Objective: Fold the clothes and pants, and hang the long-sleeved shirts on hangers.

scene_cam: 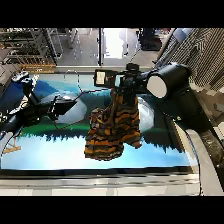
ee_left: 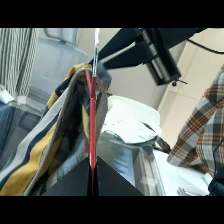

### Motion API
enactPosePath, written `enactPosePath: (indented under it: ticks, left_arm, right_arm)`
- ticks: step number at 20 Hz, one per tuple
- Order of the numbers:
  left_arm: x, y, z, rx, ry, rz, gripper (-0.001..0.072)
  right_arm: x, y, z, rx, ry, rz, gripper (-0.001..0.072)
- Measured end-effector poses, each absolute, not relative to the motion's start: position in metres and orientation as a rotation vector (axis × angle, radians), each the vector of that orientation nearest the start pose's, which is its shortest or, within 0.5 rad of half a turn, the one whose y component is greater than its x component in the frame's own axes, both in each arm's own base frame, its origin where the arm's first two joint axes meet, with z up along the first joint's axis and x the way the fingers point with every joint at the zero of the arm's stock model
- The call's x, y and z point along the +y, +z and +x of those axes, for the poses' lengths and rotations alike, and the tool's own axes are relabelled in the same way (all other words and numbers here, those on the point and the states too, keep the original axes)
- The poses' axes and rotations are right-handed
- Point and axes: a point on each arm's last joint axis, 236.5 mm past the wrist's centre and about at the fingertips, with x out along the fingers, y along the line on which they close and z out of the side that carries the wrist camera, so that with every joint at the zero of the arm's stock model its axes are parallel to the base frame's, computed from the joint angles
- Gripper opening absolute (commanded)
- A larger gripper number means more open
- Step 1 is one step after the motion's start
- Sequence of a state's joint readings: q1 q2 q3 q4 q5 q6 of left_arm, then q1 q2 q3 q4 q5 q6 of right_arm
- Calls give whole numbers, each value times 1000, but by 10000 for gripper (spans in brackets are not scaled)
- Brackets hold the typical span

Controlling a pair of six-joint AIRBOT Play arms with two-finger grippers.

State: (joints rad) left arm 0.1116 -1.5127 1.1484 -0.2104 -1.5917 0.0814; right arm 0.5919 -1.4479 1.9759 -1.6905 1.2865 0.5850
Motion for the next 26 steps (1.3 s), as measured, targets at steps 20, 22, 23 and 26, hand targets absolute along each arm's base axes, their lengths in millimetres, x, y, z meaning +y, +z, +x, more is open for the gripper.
enactPosePath:
  ticks: [20,22,23,26]
  left_arm:
    - [-188,200,394,32,-1418,-380,11]
    - [-188,200,394,32,-1418,-380,11]
    - [-188,200,394,32,-1418,-380,11]
    - [-188,200,394,32,-1418,-380,11]
  right_arm:
    - [258,230,410,819,474,-148,444]
    - [262,217,417,863,418,-49,276]
    - [264,211,421,877,400,-14,183]
    - [272,204,433,874,373,59,18]
